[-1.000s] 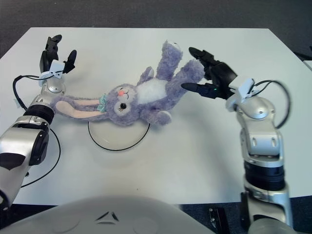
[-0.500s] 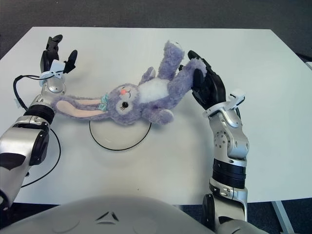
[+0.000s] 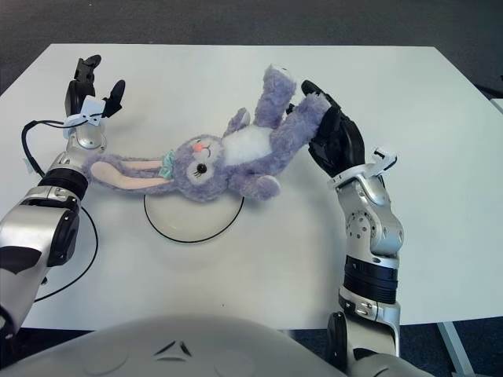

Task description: Put the doll into the plate.

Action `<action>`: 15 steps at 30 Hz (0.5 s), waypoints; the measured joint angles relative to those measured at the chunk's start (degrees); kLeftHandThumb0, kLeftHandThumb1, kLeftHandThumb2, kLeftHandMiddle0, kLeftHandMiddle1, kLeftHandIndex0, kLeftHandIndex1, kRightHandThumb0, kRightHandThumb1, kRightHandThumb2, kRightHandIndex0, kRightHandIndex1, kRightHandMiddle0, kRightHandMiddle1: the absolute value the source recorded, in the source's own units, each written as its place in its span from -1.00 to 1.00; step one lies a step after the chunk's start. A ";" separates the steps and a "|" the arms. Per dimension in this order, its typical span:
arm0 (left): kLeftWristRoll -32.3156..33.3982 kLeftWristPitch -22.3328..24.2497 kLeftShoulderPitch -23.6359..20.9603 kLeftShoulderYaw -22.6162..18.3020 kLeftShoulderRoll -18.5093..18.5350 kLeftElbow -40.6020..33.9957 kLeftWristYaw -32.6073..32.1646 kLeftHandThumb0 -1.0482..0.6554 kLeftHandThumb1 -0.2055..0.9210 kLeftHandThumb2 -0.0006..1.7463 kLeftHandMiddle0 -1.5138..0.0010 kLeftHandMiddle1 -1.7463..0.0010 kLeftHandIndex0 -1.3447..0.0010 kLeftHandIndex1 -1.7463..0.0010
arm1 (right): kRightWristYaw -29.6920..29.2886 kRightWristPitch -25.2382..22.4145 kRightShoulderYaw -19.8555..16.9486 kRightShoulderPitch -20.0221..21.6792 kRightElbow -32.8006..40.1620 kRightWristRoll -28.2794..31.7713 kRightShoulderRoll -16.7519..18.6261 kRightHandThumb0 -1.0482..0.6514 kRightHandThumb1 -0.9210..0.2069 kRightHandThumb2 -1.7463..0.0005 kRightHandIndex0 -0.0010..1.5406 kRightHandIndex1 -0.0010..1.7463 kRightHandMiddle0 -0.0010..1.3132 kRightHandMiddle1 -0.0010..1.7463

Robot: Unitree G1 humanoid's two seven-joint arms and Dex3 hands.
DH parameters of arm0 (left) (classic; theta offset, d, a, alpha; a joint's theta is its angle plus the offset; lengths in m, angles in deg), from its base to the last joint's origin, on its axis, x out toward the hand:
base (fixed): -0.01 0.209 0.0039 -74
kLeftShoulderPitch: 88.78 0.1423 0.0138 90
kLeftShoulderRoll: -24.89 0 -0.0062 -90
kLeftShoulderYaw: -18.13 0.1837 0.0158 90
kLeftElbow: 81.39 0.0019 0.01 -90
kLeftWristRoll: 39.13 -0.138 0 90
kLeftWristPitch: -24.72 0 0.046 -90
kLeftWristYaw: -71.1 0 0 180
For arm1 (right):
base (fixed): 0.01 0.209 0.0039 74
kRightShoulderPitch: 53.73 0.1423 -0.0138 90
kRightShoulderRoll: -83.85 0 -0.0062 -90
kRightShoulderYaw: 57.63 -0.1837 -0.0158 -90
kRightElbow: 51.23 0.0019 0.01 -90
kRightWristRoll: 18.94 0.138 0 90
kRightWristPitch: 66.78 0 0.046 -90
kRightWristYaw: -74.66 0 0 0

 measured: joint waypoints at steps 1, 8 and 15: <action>0.00 0.00 0.00 0.00 0.00 0.00 0.05 -0.41 1.00 -0.42 0.38 1.00 0.63 0.36 | 0.05 0.00 0.07 -0.03 -0.04 0.03 0.08 -0.67 -1.00 -0.04 -0.47 -0.97 -0.44 -0.91; 0.06 -0.02 0.00 0.00 0.00 0.01 0.17 -0.41 1.00 -0.43 0.38 1.00 0.62 0.36 | 0.54 -0.02 0.92 -0.14 -0.23 0.43 0.45 -0.69 -1.00 -0.05 -0.45 -0.98 -0.42 -0.91; 0.07 -0.07 0.00 0.00 -0.03 0.01 0.19 -0.40 1.00 -0.43 0.38 1.00 0.62 0.36 | 1.53 -0.43 2.35 -0.87 -0.19 1.54 0.78 -0.71 -1.00 -0.06 -0.45 -0.99 -0.41 -0.93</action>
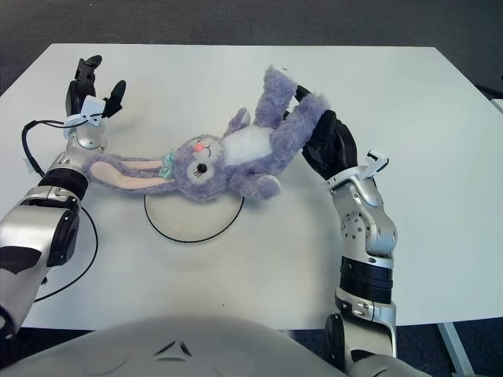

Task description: Put the doll into the plate.

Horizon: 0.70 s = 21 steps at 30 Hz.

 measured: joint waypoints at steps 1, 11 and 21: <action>0.00 0.00 0.00 0.00 -0.01 0.00 0.00 -0.40 1.00 -0.43 0.38 1.00 0.62 0.36 | 0.10 -0.01 0.19 -0.20 0.08 0.02 0.00 -0.71 -1.00 -0.06 -0.45 -0.99 -0.41 -0.93; -0.01 -0.01 0.00 0.00 -0.03 -0.01 0.00 -0.39 1.00 -0.44 0.38 1.00 0.61 0.36 | 1.74 0.12 2.86 -2.54 1.63 -0.03 -0.16 -0.72 -1.00 -0.08 -0.50 -1.00 -0.46 -0.96; -0.05 -0.03 0.00 0.03 -0.04 -0.01 -0.01 -0.39 1.00 -0.44 0.38 1.00 0.61 0.36 | 2.72 1.75 5.68 -3.45 2.24 -0.90 -0.53 -0.72 -1.00 -0.12 -0.54 -1.00 -0.48 -0.98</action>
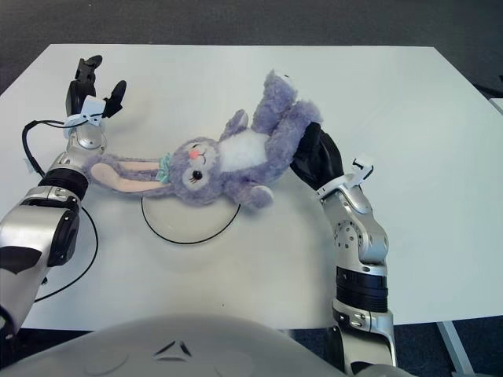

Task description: Put the doll into the plate.

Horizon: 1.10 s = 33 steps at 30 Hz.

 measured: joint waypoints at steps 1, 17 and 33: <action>0.00 0.00 0.00 0.00 0.00 0.00 0.00 -0.39 1.00 -0.44 0.38 1.00 0.61 0.36 | 0.00 0.19 0.29 -0.01 0.03 -0.24 -0.03 -0.72 -1.00 -0.12 -0.54 -1.00 -0.48 -0.98; 0.01 -0.01 0.00 0.00 -0.01 -0.14 -0.01 -0.38 1.00 -0.45 0.38 1.00 0.60 0.36 | -0.03 1.13 3.70 -0.11 0.92 -3.01 -0.30 -0.73 -1.00 -0.15 -0.57 -1.00 -0.51 -0.99; 0.40 -0.43 0.00 -0.19 -0.35 -0.26 0.10 -0.40 1.00 -0.47 0.38 1.00 0.60 0.37 | -1.28 1.16 5.85 -0.09 1.38 -3.98 0.41 -0.74 -1.00 -0.16 -0.57 -1.00 -0.53 -1.00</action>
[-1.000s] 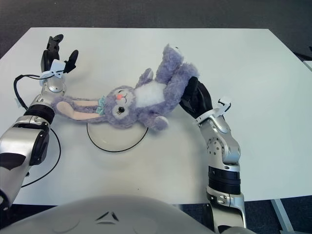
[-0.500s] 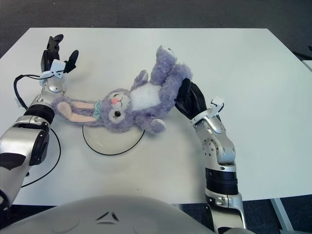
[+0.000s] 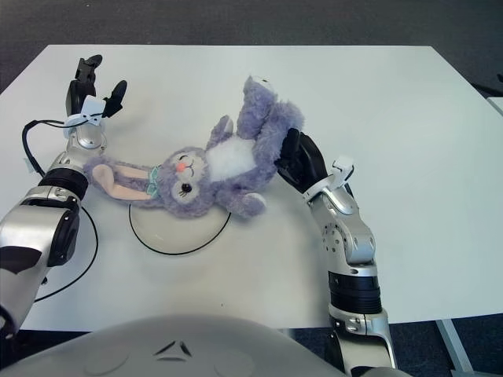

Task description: Put the doll into the plate.

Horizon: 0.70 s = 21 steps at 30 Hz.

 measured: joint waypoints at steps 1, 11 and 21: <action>0.15 0.00 0.00 -0.09 -0.05 -0.05 0.07 -0.40 1.00 -0.47 0.38 1.00 0.60 0.37 | 0.00 0.00 0.11 0.04 0.00 -0.05 0.02 -0.74 -1.00 -0.16 -0.58 -1.00 -0.53 -1.00; 1.25 0.20 0.00 -0.57 -0.95 -0.76 0.21 -0.42 1.00 -0.48 0.36 0.99 0.60 0.40 | 0.15 -0.01 1.95 0.48 -0.06 -0.15 0.15 -0.75 -1.00 -0.17 -0.58 -1.00 -0.55 -1.00; 1.25 1.00 0.00 -0.57 -1.27 -1.12 0.21 -0.45 1.00 -0.50 0.34 0.99 0.55 0.47 | 0.23 -0.03 2.33 0.48 -0.09 -0.15 0.20 -0.74 -1.00 -0.19 -0.59 -1.00 -0.56 -1.00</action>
